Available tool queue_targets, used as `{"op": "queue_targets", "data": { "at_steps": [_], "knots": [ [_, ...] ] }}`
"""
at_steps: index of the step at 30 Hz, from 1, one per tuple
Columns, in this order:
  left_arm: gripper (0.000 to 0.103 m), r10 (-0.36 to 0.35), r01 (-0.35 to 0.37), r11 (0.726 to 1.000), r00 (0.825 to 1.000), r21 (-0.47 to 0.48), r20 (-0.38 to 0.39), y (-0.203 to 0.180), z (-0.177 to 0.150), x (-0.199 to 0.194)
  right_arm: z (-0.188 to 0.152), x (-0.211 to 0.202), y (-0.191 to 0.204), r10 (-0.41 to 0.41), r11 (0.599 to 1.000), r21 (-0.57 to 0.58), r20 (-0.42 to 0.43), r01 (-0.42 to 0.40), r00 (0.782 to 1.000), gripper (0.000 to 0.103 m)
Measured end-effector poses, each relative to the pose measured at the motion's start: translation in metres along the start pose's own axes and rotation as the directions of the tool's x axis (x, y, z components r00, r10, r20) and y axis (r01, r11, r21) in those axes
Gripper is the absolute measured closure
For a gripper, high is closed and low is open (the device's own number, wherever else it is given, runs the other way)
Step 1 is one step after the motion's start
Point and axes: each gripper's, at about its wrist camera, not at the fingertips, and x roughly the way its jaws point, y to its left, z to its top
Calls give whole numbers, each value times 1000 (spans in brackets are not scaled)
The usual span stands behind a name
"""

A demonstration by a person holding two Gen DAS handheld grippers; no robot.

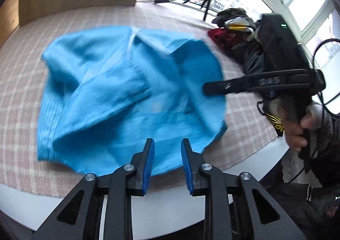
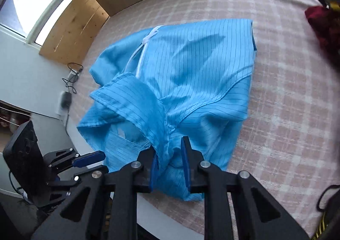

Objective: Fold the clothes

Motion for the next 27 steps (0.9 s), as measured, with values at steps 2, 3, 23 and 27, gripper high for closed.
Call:
{"op": "queue_targets", "data": {
  "at_steps": [2, 3, 23, 27],
  "knots": [
    [73, -11, 11, 1000, 1000, 27, 6, -9, 13, 6, 4, 3, 2, 1, 1000, -26, -5, -1, 1000, 83],
    [73, -34, 34, 999, 999, 26, 8, -12, 19, 10, 6, 5, 5, 2, 999, -38, -8, -2, 1000, 83],
    [101, 117, -125, 990, 988, 71, 105, -37, 8, 15, 42, 8, 26, 32, 994, -107, -39, -36, 999, 100],
    [101, 267, -279, 959, 945, 42, 192, -36, 17, -8, 48, -9, 20, 145, 988, -50, 13, -144, 989, 101]
  ]
}}
